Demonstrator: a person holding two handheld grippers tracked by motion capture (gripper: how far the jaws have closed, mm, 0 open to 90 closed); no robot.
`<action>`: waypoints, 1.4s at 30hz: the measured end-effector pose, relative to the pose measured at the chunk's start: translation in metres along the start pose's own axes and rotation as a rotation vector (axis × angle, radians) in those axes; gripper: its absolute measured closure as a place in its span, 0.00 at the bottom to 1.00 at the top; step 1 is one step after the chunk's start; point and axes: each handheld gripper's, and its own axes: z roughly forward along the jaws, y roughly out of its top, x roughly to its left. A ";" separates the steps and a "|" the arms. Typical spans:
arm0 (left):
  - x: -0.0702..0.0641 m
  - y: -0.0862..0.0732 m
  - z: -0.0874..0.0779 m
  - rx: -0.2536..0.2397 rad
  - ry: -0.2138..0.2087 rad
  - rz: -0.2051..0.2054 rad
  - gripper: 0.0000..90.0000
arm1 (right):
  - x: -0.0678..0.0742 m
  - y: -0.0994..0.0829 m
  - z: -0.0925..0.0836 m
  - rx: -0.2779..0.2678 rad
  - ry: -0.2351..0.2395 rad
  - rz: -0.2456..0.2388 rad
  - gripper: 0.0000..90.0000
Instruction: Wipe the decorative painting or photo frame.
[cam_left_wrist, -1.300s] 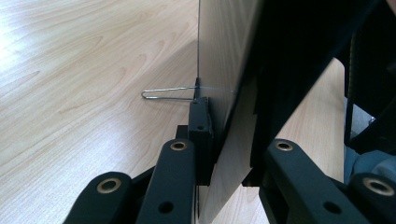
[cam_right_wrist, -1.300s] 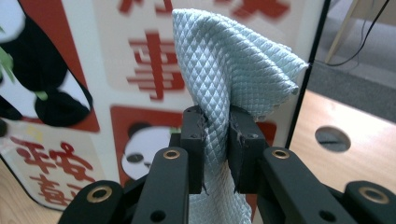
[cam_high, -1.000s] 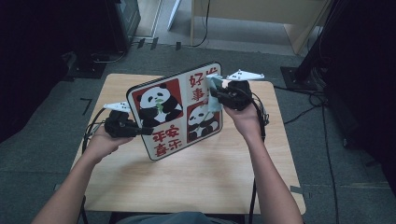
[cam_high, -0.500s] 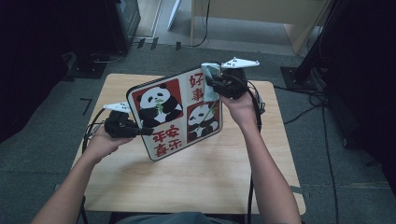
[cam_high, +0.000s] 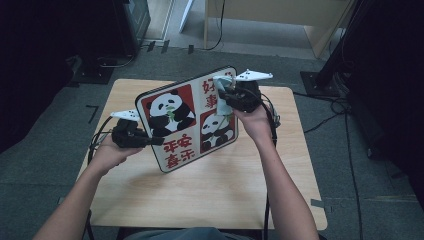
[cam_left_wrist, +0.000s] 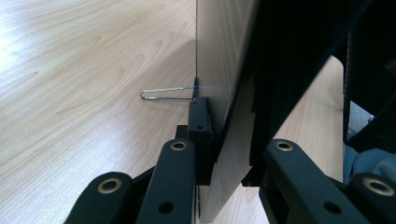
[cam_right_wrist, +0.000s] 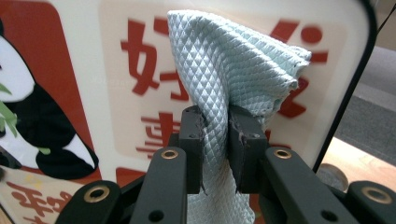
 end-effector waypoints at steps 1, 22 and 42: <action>0.000 0.000 0.000 0.000 0.000 0.000 0.89 | 0.000 -0.002 0.000 0.005 -0.002 0.001 0.86; 0.000 0.000 0.000 0.001 -0.002 0.001 0.89 | 0.001 -0.042 0.011 0.052 0.019 0.026 0.85; 0.000 0.000 0.000 0.000 -0.004 0.000 0.89 | 0.001 -0.079 0.021 0.107 0.036 0.056 0.85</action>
